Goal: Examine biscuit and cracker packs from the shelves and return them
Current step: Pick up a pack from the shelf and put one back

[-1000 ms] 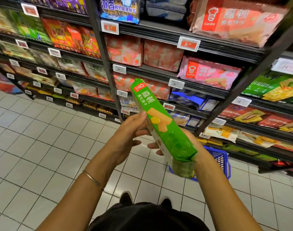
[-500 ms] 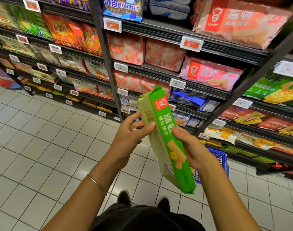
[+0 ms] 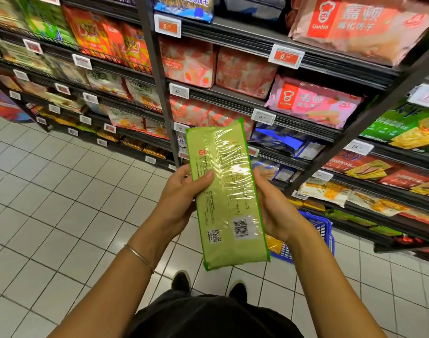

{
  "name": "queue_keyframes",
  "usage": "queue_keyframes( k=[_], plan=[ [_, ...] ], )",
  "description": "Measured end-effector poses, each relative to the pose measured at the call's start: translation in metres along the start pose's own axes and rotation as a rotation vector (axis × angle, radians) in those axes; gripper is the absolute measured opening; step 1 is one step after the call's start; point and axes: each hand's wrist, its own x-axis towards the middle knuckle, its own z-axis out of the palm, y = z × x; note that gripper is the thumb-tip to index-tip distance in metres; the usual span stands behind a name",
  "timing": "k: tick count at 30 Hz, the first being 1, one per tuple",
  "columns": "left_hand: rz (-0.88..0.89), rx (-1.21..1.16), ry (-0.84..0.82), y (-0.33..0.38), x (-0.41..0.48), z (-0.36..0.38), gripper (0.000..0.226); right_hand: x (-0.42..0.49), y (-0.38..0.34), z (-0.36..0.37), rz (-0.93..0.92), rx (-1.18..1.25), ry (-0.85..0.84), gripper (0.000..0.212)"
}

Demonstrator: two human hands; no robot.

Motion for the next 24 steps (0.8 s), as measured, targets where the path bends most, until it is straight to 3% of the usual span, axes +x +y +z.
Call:
queue_keyframes(
  k=[3,7,11,24],
  plan=[
    [0.071,0.010,0.017,0.005,0.002,0.000,0.047,-0.003,0.002,-0.008,-0.057,0.044,-0.040,0.057],
    [0.156,0.053,-0.002,0.006,0.004,-0.001,0.046,-0.006,0.000,-0.012,-0.100,-0.164,-0.053,0.061],
    [0.209,0.049,-0.088,0.005,0.004,-0.001,0.061,-0.008,0.001,-0.016,-0.167,-0.261,-0.001,0.058],
    [0.244,0.063,-0.140,0.003,0.003,0.000,0.057,-0.006,0.003,-0.020,-0.217,-0.137,0.043,0.066]
  ],
)
